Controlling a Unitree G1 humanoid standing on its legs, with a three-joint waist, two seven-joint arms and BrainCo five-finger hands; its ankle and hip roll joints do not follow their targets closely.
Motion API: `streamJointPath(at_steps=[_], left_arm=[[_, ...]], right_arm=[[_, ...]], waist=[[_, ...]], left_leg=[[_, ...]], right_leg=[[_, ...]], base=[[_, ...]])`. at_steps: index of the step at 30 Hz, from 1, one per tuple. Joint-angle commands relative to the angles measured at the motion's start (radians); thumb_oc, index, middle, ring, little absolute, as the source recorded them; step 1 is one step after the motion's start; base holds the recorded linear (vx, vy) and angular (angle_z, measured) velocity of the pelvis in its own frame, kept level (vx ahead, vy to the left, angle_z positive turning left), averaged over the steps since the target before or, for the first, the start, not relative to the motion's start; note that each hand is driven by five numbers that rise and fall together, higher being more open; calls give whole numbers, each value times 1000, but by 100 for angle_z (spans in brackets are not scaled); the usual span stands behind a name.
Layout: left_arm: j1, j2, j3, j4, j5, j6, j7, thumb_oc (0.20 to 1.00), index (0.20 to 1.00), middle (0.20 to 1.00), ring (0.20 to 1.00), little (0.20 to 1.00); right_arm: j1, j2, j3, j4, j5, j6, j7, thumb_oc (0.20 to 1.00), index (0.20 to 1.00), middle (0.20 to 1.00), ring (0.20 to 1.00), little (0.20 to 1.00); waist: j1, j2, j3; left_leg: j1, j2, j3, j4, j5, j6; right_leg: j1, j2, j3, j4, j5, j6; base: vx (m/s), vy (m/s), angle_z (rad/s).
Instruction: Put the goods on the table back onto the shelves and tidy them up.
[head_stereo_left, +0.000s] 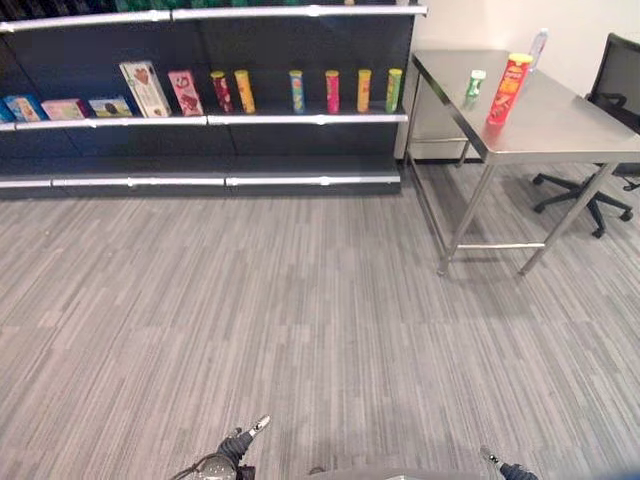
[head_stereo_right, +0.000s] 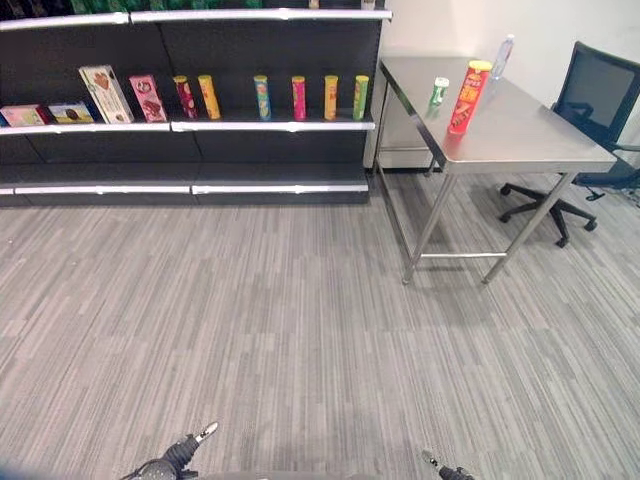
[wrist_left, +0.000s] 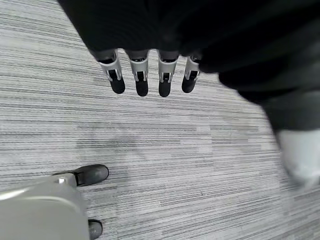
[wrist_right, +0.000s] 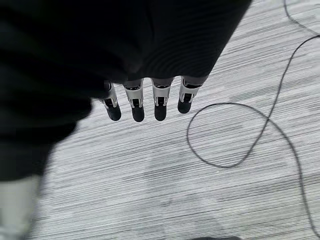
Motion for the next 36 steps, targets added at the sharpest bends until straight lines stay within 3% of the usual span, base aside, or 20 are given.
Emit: streamJointPath(at_steps=[1, 36], left_arm=[[-49, 18, -12, 18, -37, -22, -2, 1000, 1000, 1000, 1000, 1000], [-55, 32, -20, 58, 21, -5, 4, 1000, 1000, 1000, 1000, 1000]], right_arm=[[-63, -27, -5, 38, 9, -9, -12, 1000, 1000, 1000, 1000, 1000], [-69, -32, 10, 42, 6, -1, -6, 1000, 1000, 1000, 1000, 1000]], waist=[[-14, -3, 14], [-17, -7, 24]], left_leg=[[48, 64, 17, 12, -87, -106], [40, 80, 11, 26, -91, -112]], right_leg=[[25, -98, 12, -54, -6, 167], [5, -83, 20, -17, -27, 154]], base=[[0, 0, 0], [1, -17, -1]])
